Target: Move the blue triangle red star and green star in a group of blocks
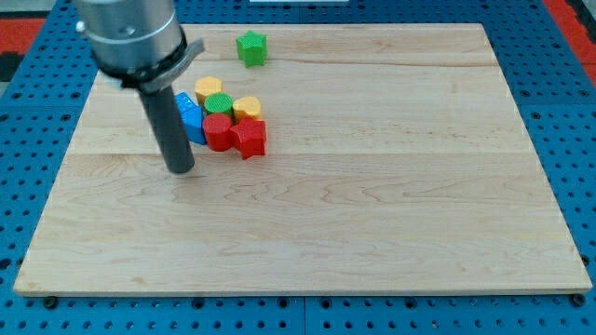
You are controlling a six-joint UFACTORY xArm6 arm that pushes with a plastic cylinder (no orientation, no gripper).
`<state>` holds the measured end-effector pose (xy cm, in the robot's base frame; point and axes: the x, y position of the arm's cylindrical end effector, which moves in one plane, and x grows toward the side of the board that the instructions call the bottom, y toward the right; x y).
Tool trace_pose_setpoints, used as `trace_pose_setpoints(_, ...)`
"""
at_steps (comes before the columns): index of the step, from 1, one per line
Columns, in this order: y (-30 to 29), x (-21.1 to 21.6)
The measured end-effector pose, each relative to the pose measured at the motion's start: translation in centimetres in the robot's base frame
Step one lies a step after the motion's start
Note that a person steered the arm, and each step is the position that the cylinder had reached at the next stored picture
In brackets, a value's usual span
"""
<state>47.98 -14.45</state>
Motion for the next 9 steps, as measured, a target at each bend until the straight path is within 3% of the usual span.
trace_pose_setpoints(1, 5.5, 0.1)
trace_pose_setpoints(2, 9.9, -2.6)
trace_pose_setpoints(5, 6.4, -5.1)
trace_pose_setpoints(6, 9.2, -3.9)
trace_pose_setpoints(7, 17.5, -5.4)
trace_pose_setpoints(8, 22.2, -14.3)
trace_pose_setpoints(9, 20.9, -23.0)
